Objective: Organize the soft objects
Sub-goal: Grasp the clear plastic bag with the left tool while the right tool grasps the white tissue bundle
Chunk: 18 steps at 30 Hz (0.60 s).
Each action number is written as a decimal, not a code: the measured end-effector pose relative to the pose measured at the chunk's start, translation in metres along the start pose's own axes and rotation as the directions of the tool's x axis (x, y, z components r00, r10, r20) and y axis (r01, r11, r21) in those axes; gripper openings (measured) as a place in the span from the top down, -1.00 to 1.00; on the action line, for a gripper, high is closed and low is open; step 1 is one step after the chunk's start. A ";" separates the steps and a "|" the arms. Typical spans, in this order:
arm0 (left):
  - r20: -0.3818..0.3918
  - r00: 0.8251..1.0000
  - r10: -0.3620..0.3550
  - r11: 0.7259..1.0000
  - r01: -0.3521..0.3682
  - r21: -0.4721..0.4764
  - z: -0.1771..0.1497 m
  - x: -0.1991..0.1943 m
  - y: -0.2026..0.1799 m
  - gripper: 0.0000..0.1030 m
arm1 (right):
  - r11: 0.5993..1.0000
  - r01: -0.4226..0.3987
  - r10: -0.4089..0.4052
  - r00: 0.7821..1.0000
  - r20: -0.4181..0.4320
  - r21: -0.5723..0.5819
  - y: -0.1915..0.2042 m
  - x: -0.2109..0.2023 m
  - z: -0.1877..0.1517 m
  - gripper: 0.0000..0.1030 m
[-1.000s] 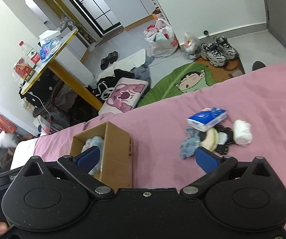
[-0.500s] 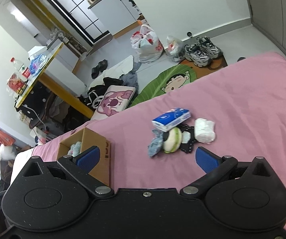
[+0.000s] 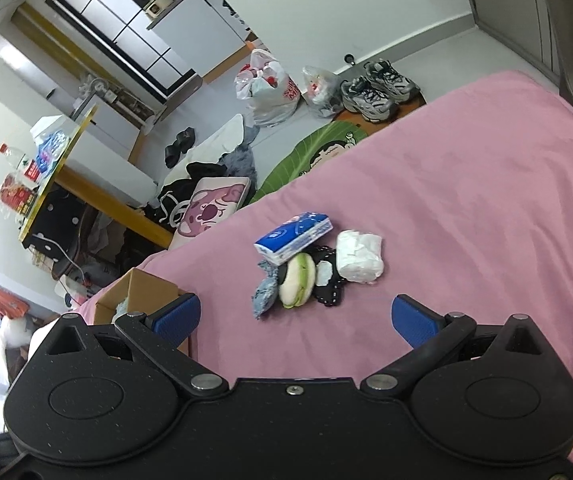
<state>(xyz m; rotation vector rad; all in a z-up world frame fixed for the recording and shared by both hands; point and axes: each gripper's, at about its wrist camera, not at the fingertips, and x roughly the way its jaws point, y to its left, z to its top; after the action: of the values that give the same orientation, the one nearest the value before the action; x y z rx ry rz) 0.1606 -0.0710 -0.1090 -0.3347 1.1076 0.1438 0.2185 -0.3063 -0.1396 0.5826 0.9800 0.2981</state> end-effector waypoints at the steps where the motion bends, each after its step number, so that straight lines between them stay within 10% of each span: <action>1: -0.007 1.000 0.001 1.000 -0.001 -0.002 -0.001 0.003 -0.001 -0.63 | 1.000 0.001 -0.001 1.000 -0.001 0.007 -0.003 0.002 -0.001 -1.00; 18: -0.159 0.987 0.037 0.999 -0.042 -0.029 -0.017 0.078 -0.005 -0.58 | 0.997 0.004 -0.002 1.000 -0.025 0.080 -0.035 0.040 0.002 -0.86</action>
<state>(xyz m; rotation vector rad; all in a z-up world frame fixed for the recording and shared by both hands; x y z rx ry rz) 0.1827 -0.0856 -0.1848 -0.3578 1.2711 0.1723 0.2406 -0.3158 -0.1872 0.6518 1.0206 0.2645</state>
